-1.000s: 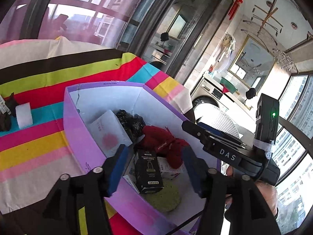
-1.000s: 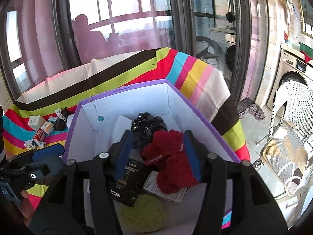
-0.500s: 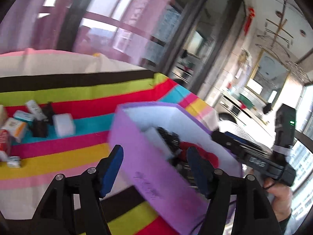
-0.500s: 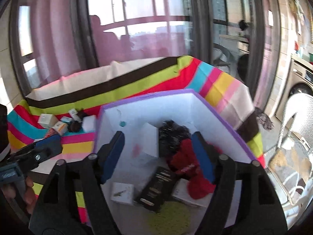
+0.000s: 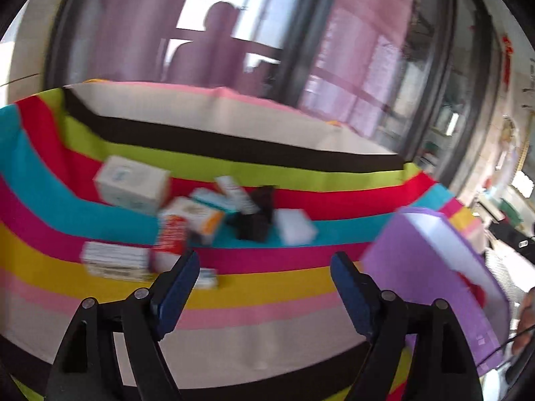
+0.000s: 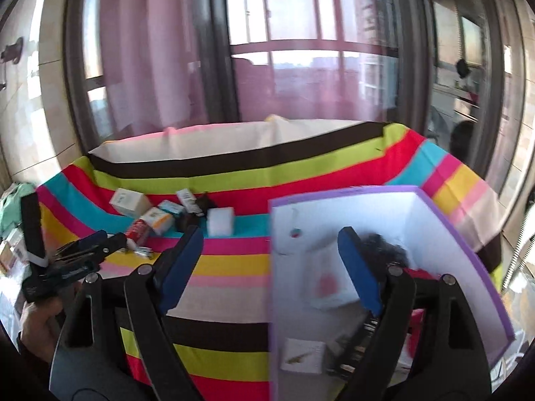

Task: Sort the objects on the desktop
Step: 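Withdraw both grippers from the box back over the pile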

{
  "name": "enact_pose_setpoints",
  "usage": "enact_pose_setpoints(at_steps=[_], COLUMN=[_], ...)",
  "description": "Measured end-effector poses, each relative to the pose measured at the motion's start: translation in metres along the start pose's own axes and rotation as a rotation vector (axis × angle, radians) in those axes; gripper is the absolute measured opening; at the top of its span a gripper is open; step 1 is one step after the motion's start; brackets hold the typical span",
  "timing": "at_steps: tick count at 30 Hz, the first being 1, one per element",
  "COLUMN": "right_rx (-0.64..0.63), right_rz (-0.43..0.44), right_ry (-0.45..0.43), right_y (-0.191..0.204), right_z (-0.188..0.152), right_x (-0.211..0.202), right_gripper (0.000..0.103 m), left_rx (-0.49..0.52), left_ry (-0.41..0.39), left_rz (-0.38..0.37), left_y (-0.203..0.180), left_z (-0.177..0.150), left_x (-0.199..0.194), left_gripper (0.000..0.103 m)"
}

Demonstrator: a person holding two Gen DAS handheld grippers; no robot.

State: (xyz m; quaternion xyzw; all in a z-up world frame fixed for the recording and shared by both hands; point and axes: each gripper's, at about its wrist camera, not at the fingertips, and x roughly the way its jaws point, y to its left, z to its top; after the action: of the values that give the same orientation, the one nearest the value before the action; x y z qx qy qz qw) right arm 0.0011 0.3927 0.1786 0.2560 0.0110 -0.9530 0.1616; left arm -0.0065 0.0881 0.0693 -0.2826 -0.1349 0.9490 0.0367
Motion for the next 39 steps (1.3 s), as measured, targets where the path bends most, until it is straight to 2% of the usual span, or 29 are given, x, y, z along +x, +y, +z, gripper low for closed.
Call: enact_pose_setpoints(at_steps=[8,14,17,29,39], right_rx=[-0.032,-0.044,-0.045,-0.034,-0.083], right_rz=[0.119,0.217,0.245,0.339,0.388], right_ry=[0.029,0.083,0.112,0.184,0.251], right_y=[0.042,0.074,0.086,0.133,0.172], right_z=[-0.002,-0.014,-0.018,-0.019,-0.021], right_x=[0.02,0.047,0.06,0.114,0.161], right_gripper=[0.088,0.089,0.089,0.089,0.089], left_rx=[-0.11,-0.149,-0.166,-0.062,-0.065], left_ry=[0.057,0.096,0.107,0.194,0.243], left_rz=[0.096,0.17,0.18,0.227,0.238], left_y=[0.065,0.1,0.113,0.112,0.124], left_z=[-0.014,-0.018,-0.016,-0.009,-0.007], left_x=[0.0,0.007,0.011,0.048,0.07], left_gripper=[0.081,0.081,0.081,0.084,0.084])
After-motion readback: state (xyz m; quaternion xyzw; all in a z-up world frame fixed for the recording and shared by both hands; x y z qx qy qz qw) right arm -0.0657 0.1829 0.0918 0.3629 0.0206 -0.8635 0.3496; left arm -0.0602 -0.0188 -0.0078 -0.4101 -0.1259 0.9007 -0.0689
